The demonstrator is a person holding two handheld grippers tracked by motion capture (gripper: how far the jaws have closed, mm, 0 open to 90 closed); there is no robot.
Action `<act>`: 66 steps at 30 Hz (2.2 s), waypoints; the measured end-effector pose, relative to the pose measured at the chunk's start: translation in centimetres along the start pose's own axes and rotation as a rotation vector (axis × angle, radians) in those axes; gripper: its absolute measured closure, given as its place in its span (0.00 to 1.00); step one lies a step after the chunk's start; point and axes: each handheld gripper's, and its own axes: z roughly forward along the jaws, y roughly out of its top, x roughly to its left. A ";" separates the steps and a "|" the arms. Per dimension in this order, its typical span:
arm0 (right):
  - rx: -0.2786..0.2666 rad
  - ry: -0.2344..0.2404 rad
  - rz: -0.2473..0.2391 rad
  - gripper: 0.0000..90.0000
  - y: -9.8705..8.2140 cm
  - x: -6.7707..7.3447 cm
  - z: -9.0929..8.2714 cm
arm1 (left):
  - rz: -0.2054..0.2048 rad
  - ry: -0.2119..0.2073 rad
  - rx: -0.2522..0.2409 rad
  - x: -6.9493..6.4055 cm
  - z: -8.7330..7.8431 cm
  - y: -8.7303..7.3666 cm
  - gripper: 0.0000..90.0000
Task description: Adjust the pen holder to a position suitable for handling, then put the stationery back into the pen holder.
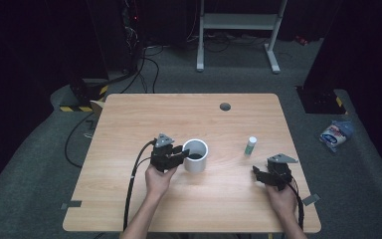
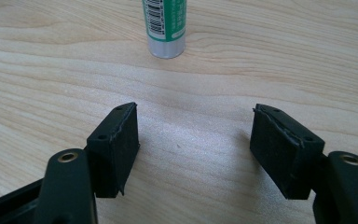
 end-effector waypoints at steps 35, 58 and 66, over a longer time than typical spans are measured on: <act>0.001 0.001 -0.001 0.36 0.0 0.0 0.0 | 0.021 -0.069 0.045 -2.7 -1.1 -1.9 0.73; 0.001 0.001 -0.001 0.36 0.0 0.0 0.0 | 0.026 -0.119 0.048 -3.5 -1.6 -2.7 0.72; 0.001 0.001 -0.001 0.36 0.0 0.0 0.0 | -0.002 -0.128 0.006 -3.6 -2.2 -2.2 0.63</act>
